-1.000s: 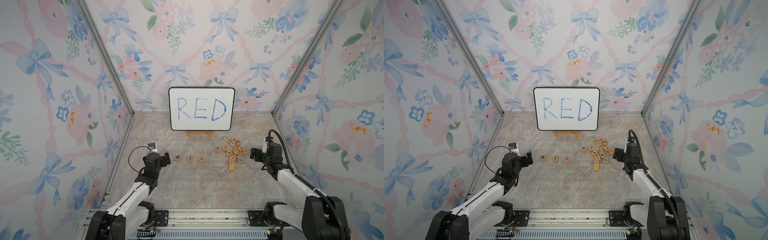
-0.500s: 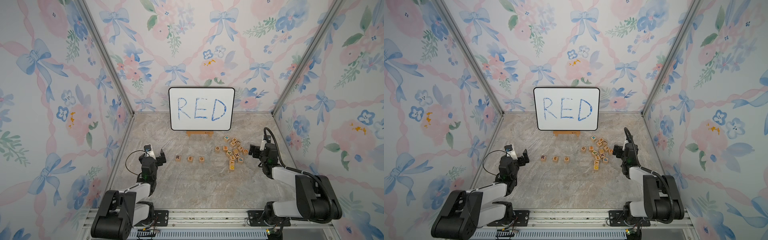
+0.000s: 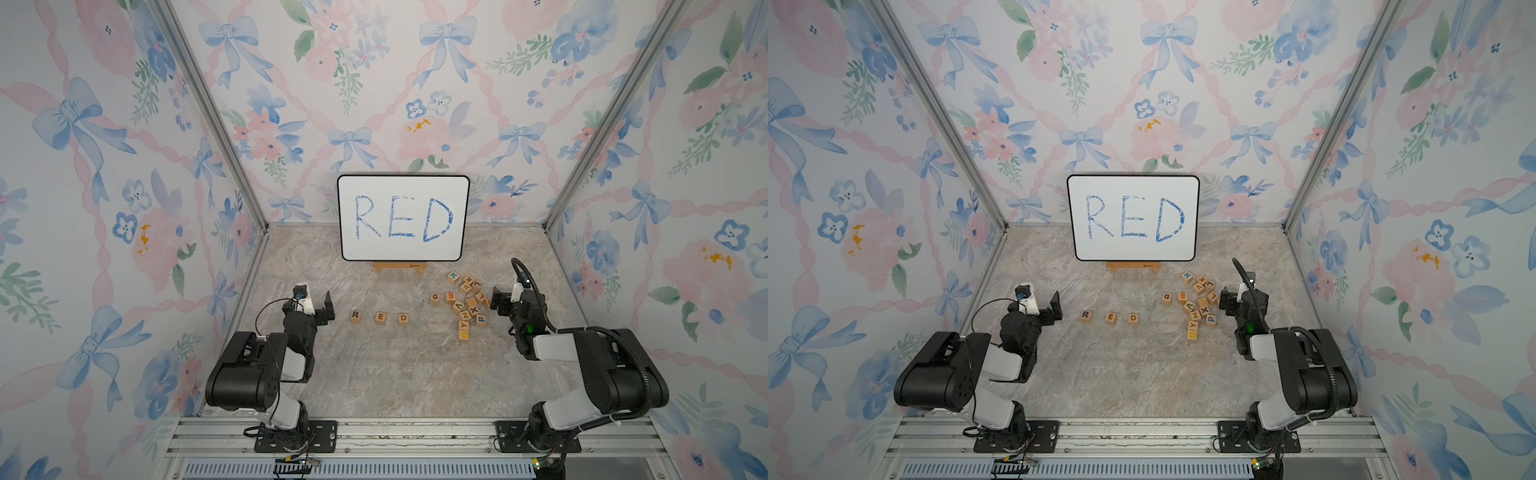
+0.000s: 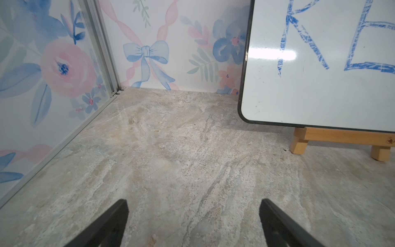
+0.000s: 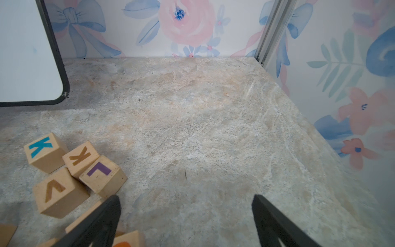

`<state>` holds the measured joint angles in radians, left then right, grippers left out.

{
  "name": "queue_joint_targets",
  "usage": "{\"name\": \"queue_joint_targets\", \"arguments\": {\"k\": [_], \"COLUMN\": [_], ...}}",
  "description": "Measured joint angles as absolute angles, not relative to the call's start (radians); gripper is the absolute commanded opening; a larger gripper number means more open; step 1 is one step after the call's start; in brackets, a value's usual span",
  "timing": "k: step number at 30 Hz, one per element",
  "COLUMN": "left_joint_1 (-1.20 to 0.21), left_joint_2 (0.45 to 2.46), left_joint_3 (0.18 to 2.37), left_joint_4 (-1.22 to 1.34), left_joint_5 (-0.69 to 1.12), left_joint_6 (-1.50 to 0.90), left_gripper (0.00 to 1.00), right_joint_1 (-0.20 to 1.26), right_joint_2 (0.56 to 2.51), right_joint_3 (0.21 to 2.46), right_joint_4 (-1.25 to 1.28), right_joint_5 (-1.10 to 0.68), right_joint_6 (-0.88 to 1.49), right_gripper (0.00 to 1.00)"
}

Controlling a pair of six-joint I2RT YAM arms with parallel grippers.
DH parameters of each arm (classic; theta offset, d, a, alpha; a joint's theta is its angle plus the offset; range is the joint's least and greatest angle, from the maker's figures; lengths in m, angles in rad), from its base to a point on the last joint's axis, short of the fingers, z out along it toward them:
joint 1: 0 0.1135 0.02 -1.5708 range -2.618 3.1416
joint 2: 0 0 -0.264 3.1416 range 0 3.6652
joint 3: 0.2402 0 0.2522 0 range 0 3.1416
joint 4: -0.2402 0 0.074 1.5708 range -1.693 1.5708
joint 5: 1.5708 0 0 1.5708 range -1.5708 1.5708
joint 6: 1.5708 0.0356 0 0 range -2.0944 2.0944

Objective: Assemble the uppercase word "red" with letter blocks
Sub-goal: Reset both arms

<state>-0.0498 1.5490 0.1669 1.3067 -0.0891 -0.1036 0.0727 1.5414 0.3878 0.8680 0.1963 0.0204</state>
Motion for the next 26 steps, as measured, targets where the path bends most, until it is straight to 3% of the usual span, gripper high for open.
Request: {"name": "queue_joint_targets", "arguments": {"k": [26], "left_joint_1": [-0.075], "left_joint_2": [1.549], "left_joint_3": [0.176], "left_joint_4": [1.338], "left_joint_5": [-0.093], "left_joint_6": [-0.073], "left_gripper": [0.98], "right_joint_1": [0.072], "right_joint_2": [1.541], "right_joint_3": [0.388], "right_joint_4": [0.879], "right_joint_5": [0.196], "right_joint_6": [0.017], "right_gripper": [0.97]}}
